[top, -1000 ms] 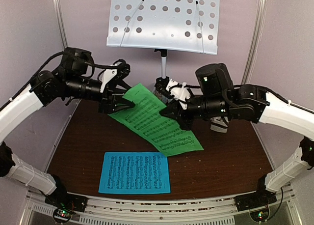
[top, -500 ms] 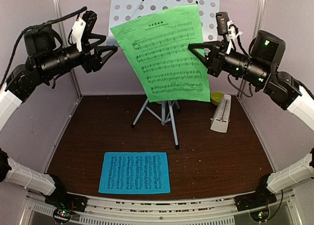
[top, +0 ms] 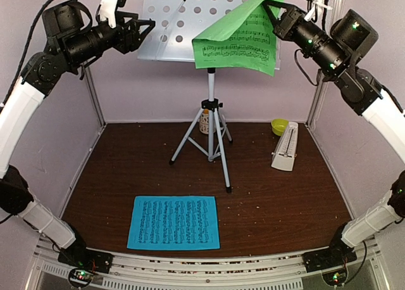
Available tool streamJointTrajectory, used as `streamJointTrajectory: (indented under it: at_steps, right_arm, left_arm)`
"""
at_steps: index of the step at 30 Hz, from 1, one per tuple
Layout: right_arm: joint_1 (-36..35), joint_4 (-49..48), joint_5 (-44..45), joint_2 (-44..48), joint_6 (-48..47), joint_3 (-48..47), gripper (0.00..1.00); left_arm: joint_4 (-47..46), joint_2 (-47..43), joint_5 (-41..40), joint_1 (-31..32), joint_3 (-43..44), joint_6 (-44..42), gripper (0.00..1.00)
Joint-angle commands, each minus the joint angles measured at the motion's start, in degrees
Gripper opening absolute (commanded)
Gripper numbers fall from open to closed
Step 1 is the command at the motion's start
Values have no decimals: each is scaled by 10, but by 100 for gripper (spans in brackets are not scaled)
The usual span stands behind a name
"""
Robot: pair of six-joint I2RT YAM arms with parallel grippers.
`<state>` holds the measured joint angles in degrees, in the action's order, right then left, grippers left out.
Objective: Set up the instrument practice props
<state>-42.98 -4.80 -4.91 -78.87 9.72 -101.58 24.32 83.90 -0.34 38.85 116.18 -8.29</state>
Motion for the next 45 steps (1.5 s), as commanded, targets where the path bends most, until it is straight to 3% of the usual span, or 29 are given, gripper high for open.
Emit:
streamJointTrajectory:
  at_steps: [1, 8, 21, 36, 45]
  right_arm:
    - [24, -13, 26, -48, 59, -67, 0]
    - [52, -25, 35, -117, 111, -132, 0]
    - [56, 20, 106, -164, 80, -198, 0]
    - [55, 24, 105, -175, 67, -196, 0]
    - [55, 25, 111, -179, 66, -194, 0]
  left_arm:
    - [18, 47, 11, -2, 82, -2, 62]
    - [14, 82, 17, -1, 106, -21, 63]
    - [15, 132, -4, -2, 161, -52, 61]
    - [4, 180, -48, 3, 193, -82, 42]
    - [-60, 178, -68, 10, 163, -82, 25]
